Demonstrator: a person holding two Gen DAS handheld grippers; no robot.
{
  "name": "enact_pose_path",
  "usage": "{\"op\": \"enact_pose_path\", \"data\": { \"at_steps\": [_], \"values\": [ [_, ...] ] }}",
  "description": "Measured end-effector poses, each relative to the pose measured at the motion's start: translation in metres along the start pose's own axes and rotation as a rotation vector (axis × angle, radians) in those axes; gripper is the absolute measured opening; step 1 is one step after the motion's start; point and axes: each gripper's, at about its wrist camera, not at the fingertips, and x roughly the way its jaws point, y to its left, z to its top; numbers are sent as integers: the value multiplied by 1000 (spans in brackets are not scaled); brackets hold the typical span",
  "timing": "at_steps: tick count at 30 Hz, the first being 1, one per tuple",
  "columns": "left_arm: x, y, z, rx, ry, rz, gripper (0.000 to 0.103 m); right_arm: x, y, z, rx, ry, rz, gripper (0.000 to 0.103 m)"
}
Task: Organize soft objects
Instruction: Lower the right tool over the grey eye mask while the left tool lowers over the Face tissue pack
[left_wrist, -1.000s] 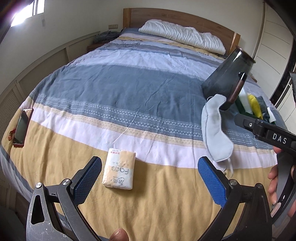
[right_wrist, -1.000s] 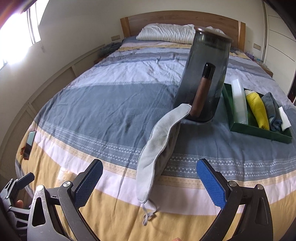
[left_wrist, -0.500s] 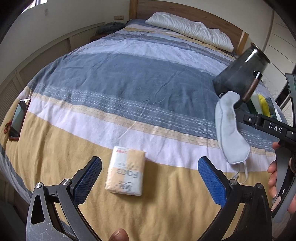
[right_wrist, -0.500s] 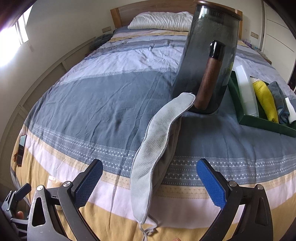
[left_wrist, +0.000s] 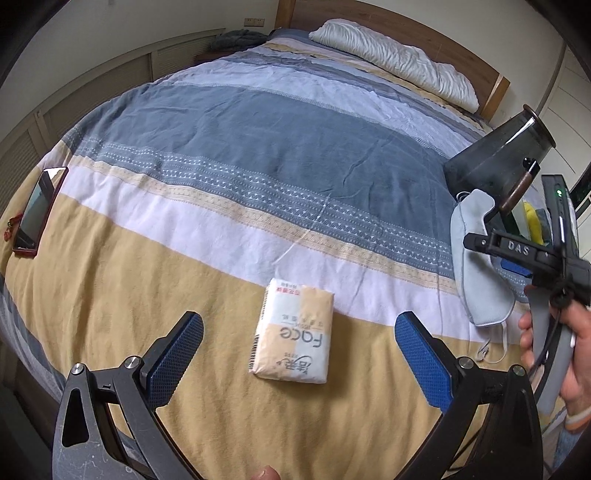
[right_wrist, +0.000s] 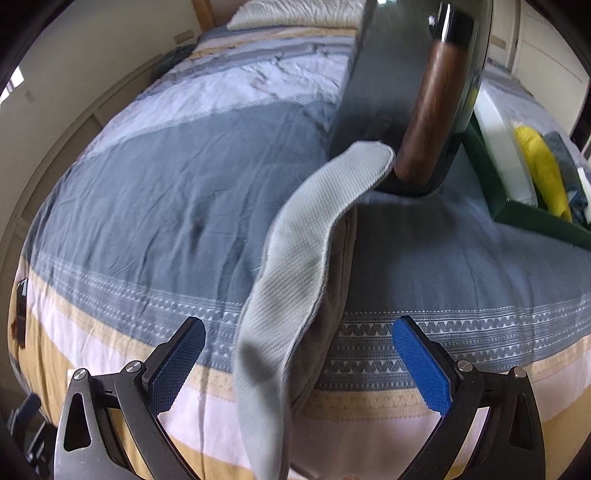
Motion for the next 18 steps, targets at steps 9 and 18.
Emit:
{"op": "enact_pose_path", "data": {
  "at_steps": [9, 18],
  "values": [
    [18, -3, -5, 30, 55, -23, 102, 25, 0, 10, 2, 62, -5, 102],
    [48, -4, -4, 40, 154, 19, 102, 35, 0, 14, -8, 74, -4, 102]
  ]
}}
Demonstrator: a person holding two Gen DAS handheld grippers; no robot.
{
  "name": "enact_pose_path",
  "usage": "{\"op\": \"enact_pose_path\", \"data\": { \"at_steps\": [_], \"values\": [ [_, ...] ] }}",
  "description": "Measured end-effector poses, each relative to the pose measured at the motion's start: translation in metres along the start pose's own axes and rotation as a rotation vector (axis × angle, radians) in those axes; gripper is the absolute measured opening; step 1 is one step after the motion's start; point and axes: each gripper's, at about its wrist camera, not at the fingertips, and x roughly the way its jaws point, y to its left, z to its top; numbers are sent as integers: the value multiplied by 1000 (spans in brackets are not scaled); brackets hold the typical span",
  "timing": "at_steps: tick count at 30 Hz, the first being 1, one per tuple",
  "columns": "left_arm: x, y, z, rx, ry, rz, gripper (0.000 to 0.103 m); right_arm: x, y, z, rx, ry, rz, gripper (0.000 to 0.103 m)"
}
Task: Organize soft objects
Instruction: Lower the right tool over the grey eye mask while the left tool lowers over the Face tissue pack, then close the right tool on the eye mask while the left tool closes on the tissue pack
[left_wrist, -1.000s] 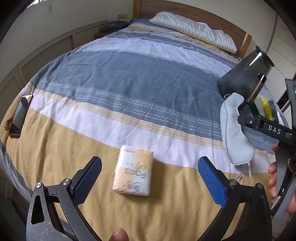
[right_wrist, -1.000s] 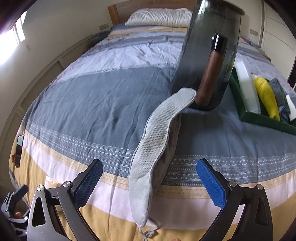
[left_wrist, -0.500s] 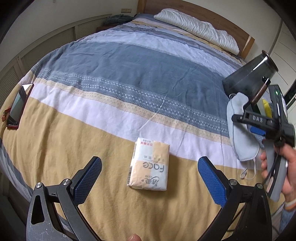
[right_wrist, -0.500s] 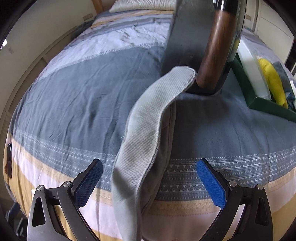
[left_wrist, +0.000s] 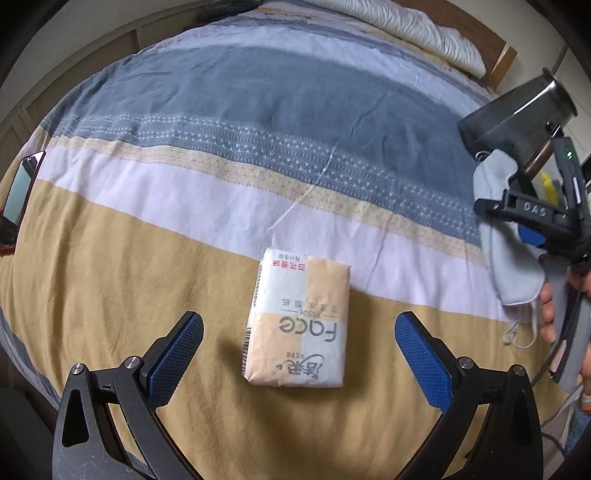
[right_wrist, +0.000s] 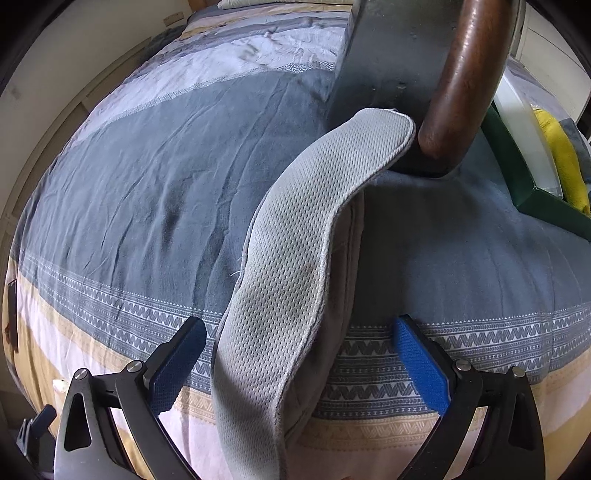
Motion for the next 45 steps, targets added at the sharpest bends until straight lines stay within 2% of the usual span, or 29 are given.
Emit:
{"op": "enact_pose_path", "data": {
  "at_steps": [14, 22, 24, 30, 34, 37, 39, 45],
  "values": [
    [32, -12, 4, 86, 96, 45, 101, 16, 12, 8, -3, 19, -55, 99],
    [41, -22, 10, 117, 121, 70, 97, 21, 21, 10, -20, 14, -93, 81],
    [42, -22, 12, 110, 123, 70, 92, 21, 24, 10, -31, 12, -98, 76],
    [39, -14, 12, 91, 123, 58, 87, 15, 26, 8, -44, 1, -104, 69],
    [39, -5, 8, 99, 140, 52, 88, 12, 27, 6, -56, -4, -103, 65],
    [48, -4, 8, 94, 183, 24, 99, 8, 27, 4, -57, -9, -96, 57],
    [51, -4, 6, 105, 185, 29, 99, 6, 26, 4, -58, -14, -94, 44],
    [53, -5, 6, 91, 180, 32, 98, 1, 20, 3, -61, -16, -81, 35]
  ]
}}
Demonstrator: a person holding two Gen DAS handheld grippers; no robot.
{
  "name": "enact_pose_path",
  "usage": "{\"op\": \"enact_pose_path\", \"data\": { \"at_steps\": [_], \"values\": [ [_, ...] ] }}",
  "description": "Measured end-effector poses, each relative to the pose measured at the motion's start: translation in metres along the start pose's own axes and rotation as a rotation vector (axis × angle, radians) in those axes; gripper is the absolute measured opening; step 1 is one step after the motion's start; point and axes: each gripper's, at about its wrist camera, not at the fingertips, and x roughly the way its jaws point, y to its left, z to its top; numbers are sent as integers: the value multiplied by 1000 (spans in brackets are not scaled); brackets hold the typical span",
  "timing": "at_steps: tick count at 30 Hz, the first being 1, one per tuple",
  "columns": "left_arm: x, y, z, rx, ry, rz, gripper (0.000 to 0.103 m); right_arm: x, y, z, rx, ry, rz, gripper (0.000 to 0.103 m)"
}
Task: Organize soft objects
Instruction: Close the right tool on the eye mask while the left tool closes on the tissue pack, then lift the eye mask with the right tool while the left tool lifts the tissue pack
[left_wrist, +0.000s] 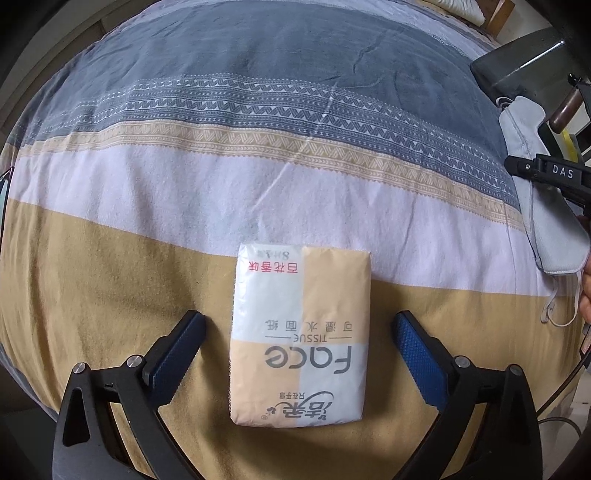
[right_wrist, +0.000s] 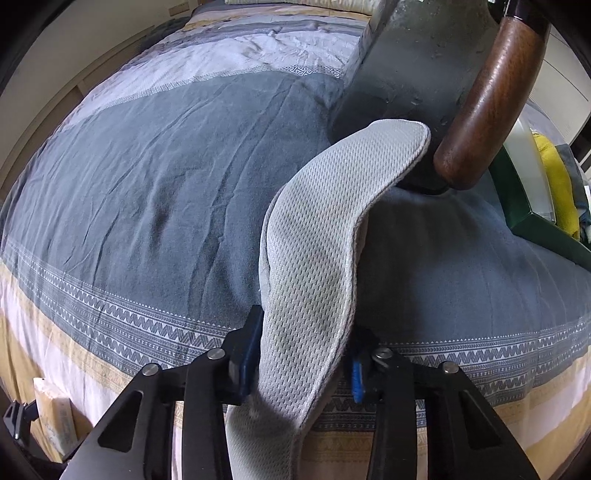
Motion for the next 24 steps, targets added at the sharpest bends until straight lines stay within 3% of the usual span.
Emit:
{"op": "enact_pose_path", "data": {
  "at_steps": [8, 10, 12, 16, 24],
  "values": [
    [-5, -2, 3, 13, -16, 28, 85, 1, -7, 0, 4, -12, 20, 25],
    [-11, -5, 0, 17, -28, 40, 77, 0, -9, -1, 2, -14, 23, 24],
    [-15, -6, 2, 18, -37, 48, 63, -2, -9, -2, 3, -15, 24, 23],
    [-22, -6, 5, 45, -45, 64, 47, 0, -6, -1, -6, -17, 23, 21],
    [-24, -12, 5, 77, -51, 89, 46, -1, -6, -2, -13, -24, 30, 18]
  ]
}}
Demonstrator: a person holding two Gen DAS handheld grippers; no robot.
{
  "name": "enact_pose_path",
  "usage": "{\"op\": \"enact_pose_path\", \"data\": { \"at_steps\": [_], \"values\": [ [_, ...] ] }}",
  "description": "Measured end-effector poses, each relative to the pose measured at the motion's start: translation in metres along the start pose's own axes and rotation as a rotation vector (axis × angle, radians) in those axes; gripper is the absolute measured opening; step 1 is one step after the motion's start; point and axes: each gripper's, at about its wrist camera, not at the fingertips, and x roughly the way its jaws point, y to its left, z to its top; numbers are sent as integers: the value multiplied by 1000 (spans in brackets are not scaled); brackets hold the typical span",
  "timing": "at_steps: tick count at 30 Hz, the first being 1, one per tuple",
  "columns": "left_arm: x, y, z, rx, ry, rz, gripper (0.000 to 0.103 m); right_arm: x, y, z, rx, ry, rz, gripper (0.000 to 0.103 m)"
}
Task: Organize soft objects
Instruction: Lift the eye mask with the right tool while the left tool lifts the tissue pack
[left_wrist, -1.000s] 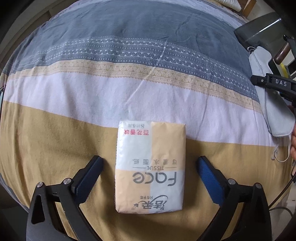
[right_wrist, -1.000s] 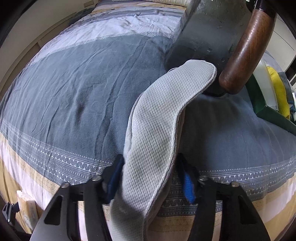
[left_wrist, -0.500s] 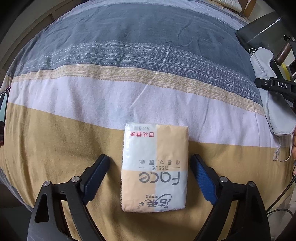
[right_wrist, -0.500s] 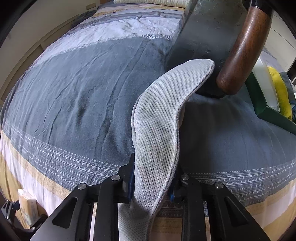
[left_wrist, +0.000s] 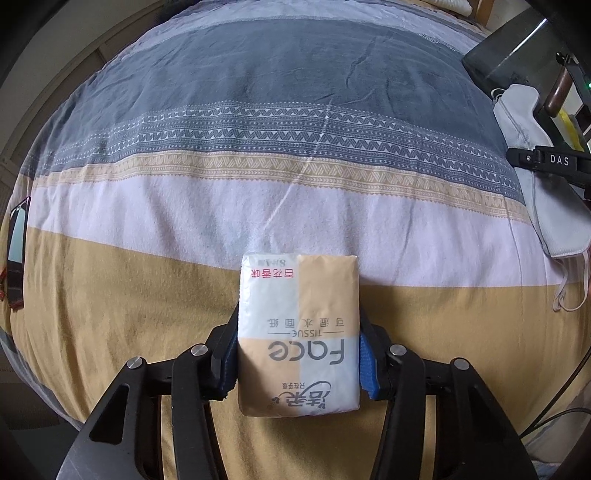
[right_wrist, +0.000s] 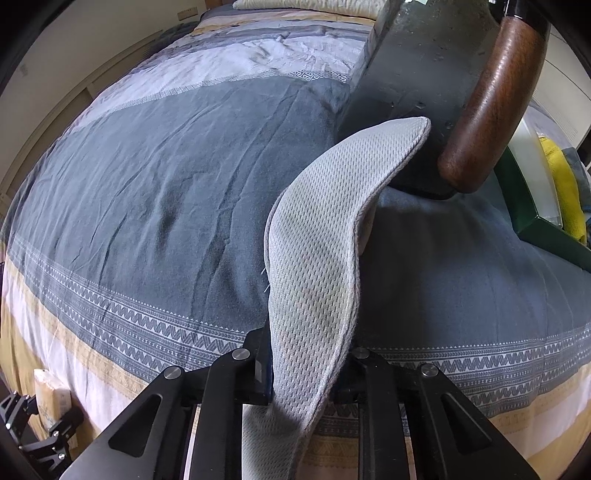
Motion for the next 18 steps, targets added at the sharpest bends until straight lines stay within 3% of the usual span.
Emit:
{"op": "enact_pose_path", "data": {
  "at_steps": [18],
  "values": [
    [2, -3, 0, -1, -13, -2, 45, 2, 3, 0, -21, -8, 1, 16]
  ]
}}
